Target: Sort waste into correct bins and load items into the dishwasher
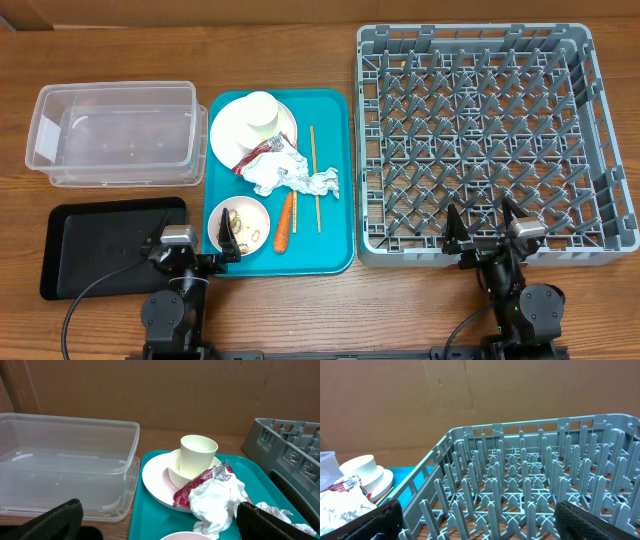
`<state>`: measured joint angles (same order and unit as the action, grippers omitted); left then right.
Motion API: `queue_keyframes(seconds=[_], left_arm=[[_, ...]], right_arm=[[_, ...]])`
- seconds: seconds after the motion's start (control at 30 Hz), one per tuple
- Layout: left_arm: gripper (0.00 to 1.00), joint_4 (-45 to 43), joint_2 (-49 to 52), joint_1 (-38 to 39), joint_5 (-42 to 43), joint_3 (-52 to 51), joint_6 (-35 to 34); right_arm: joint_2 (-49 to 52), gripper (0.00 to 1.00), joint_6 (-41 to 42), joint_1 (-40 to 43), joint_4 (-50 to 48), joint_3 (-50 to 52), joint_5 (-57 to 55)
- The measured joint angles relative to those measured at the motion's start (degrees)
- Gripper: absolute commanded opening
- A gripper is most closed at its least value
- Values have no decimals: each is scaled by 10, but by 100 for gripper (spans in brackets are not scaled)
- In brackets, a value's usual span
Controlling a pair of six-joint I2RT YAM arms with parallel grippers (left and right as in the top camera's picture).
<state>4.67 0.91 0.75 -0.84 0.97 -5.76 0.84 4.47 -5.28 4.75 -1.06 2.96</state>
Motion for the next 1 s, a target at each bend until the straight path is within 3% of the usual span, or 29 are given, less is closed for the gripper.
queue_keyframes(seconds=[1.0], left_arm=[[100, -4, 0, 0, 25, 0, 0]], right_arm=[[0, 100, 0, 0, 0, 0, 0]])
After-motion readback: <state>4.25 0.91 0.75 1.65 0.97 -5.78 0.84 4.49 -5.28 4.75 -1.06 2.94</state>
